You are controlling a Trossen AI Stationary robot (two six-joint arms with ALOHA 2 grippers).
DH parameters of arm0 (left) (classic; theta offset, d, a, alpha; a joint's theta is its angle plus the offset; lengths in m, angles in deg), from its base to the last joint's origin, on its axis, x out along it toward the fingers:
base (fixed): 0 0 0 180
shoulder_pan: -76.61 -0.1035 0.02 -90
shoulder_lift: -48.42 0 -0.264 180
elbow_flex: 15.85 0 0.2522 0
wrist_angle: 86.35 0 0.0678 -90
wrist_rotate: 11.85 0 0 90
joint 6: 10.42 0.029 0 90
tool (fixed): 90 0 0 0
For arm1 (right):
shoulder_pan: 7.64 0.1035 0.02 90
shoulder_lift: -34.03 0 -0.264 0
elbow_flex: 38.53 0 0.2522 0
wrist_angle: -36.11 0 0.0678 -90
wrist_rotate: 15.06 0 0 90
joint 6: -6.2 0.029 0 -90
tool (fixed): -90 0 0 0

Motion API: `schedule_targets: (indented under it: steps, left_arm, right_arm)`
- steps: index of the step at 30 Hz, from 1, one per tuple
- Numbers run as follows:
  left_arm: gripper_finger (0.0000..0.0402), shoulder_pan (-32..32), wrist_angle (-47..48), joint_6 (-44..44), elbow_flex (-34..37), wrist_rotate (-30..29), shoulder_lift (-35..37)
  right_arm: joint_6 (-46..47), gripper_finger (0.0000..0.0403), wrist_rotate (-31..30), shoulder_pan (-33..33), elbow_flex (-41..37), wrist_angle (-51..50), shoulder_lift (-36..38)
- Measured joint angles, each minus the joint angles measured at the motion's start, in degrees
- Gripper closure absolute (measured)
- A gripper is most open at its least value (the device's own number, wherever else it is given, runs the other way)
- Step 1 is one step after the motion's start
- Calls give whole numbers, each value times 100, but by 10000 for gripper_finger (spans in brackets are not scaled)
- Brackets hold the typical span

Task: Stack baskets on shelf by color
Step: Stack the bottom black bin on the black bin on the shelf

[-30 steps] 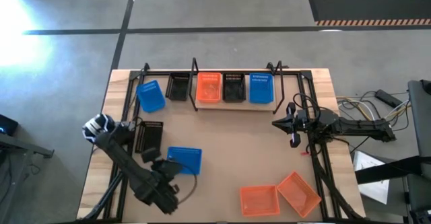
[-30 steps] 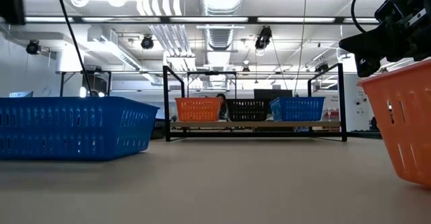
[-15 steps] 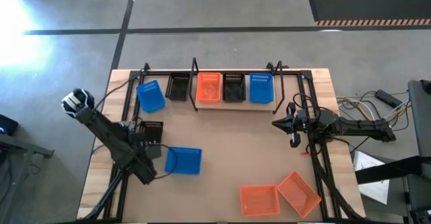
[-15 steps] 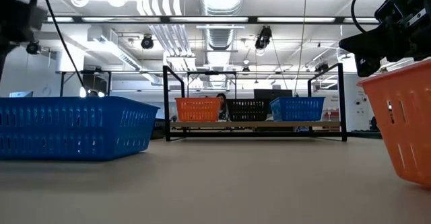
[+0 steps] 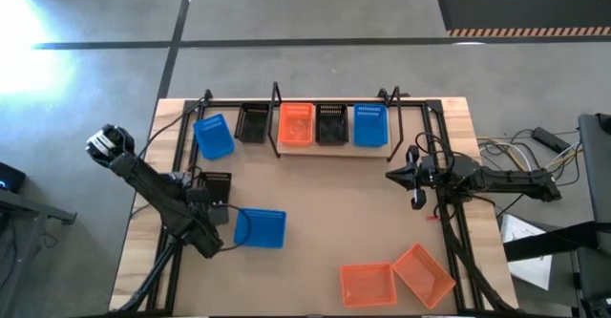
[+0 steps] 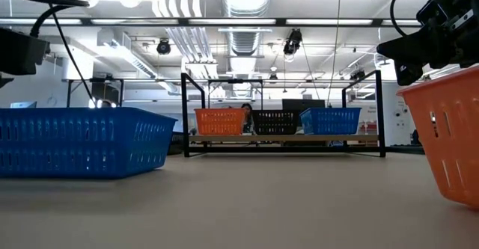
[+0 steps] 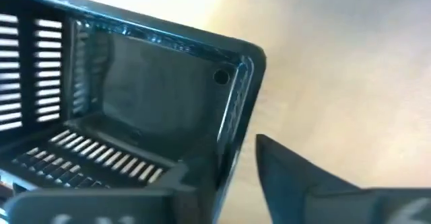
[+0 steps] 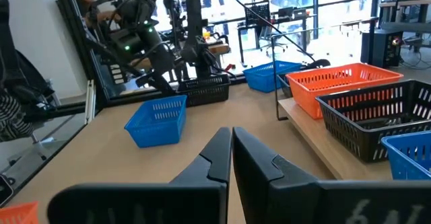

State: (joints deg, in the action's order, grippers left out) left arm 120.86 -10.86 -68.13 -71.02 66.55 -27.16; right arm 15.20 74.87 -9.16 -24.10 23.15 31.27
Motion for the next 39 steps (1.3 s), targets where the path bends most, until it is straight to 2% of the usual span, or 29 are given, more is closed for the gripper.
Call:
schedule_targets:
  steps: [5, 10, 14, 18, 20, 22, 26, 29, 35, 39]
  left_arm:
    - [394, 0, -22, 1, -252, -3, -4]
    - [394, -54, 243, 7, -823, -20, -4]
    - [397, -200, 536, 18, -1549, -109, -4]
    - [399, -472, 447, 351, -2438, -813, -61]
    - [399, -677, 260, 878, -2931, -1278, -210]
    - [399, -968, -103, 1676, -3397, -1494, -446]
    - [399, -1776, -1158, 3324, -4210, -1494, -1108]
    - [399, -2455, -1623, 4291, -4819, -1242, -1712]
    - [400, -3693, -1761, 5890, -6035, -1186, -2922]
    - [400, -4373, -1815, 6626, -6724, -1202, -3637]
  right_arm:
    - [0, 394, 1, 0, -1, -1, 0]
    - [0, 394, 0, -2, 0, -2, 0]
    - [0, 394, 1, 0, 0, -2, 0]
    - [0, 394, 0, -1, -1, -2, 0]
    - [0, 394, 0, 0, 0, -2, -2]
    - [0, 394, 1, -2, -1, -2, -2]
    - [0, 394, 0, -2, -1, -2, -2]
    - [0, 394, 0, -1, 0, -2, -2]
    - [0, 394, 0, -2, 0, -2, -2]
    - [0, 394, 0, -2, 0, -2, -2]
